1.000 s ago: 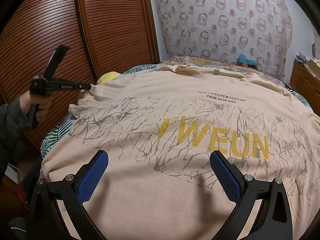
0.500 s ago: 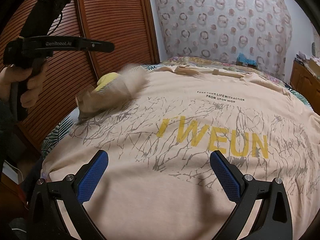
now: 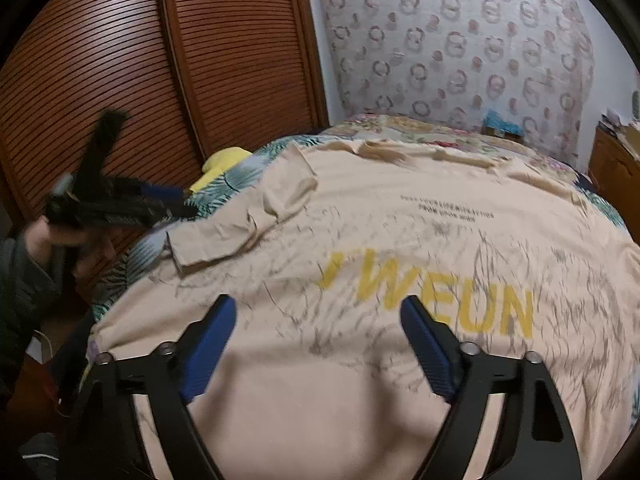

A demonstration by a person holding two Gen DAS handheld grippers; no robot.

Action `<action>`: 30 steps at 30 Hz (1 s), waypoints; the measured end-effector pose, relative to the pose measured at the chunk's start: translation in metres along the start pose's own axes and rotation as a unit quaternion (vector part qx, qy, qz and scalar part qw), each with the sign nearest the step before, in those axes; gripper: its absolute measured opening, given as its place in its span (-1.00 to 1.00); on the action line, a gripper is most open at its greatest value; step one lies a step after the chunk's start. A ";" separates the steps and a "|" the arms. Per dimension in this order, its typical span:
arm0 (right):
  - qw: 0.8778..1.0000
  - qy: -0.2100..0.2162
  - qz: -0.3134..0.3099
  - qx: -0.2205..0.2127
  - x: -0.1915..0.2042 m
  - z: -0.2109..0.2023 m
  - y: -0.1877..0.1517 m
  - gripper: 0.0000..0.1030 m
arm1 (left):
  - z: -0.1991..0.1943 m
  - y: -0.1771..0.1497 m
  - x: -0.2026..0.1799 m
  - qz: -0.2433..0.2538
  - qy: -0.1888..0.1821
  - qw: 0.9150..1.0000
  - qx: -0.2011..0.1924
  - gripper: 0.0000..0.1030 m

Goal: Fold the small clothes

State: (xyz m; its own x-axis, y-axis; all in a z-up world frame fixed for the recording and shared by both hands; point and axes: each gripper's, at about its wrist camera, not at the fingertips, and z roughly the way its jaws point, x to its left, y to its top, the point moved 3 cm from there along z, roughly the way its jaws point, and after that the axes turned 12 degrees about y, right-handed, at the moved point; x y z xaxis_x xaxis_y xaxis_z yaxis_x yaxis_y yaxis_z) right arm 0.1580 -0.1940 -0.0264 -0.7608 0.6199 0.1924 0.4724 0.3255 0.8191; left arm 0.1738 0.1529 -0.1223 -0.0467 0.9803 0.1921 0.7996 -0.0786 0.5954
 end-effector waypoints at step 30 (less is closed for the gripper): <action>0.991 0.016 -0.051 0.119 0.007 0.166 0.070 -0.82 | 0.017 -0.015 0.009 -0.029 -0.013 0.999 -0.018 0.66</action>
State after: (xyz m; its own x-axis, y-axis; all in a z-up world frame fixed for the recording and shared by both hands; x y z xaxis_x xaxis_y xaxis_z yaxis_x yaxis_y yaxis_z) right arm 0.2593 -0.0478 -0.0577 -0.8221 0.5531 0.1349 0.4804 0.5469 0.6857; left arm 0.1715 0.1657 -0.1430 -0.0759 0.9878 0.1359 0.7744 -0.0275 0.6321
